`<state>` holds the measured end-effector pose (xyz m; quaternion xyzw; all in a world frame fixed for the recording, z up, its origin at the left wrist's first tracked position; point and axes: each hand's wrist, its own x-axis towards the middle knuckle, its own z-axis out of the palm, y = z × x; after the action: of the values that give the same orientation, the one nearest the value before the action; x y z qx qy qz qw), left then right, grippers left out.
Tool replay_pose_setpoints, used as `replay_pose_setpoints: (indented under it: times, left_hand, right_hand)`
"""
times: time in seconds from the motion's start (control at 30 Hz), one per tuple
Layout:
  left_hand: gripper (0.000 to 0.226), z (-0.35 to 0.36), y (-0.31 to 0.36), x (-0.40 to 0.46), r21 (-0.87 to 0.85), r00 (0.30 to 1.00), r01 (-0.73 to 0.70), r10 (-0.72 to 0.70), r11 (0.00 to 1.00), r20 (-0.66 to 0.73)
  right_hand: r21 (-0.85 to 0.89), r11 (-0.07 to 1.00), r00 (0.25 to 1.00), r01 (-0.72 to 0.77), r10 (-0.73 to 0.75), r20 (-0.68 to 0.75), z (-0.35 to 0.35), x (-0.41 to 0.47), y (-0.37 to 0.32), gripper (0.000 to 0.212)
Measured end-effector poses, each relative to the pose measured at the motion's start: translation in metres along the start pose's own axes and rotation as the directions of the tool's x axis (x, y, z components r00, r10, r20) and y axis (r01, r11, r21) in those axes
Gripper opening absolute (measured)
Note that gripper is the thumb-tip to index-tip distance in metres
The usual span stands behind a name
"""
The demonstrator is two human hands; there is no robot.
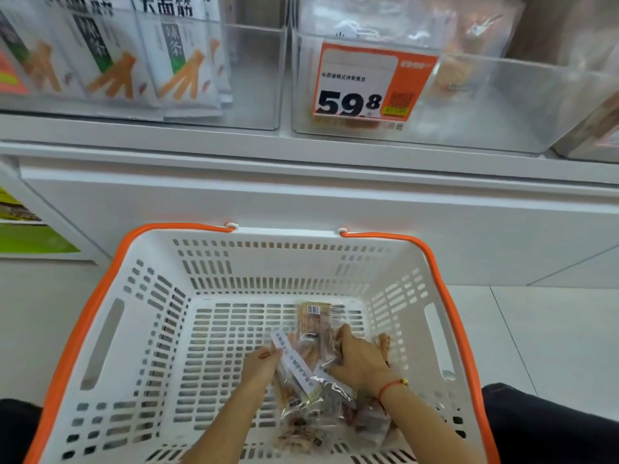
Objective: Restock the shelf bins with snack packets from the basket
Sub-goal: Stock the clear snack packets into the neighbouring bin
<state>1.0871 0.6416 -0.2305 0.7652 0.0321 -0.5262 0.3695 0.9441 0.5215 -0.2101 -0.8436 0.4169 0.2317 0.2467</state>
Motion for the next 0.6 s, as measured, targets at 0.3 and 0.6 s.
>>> replay_pose_setpoints:
  times: [0.3, 0.6]
  left_hand:
    - [0.041, -0.057, 0.028, -0.012, -0.116, 0.976, -0.214, 0.206, 0.97, -0.076]
    - [0.045, -0.089, 0.044, -0.024, -0.238, 0.966, -0.149, 0.193, 0.96, 0.172]
  right_hand:
    - [0.593, 0.804, 0.992, 0.043, -0.105, 0.071, -0.056, -0.015, 0.002, 0.026]
    - [0.935, 0.353, 0.963, -0.012, -0.247, 0.106, -0.084, -0.022, 0.006, 0.042]
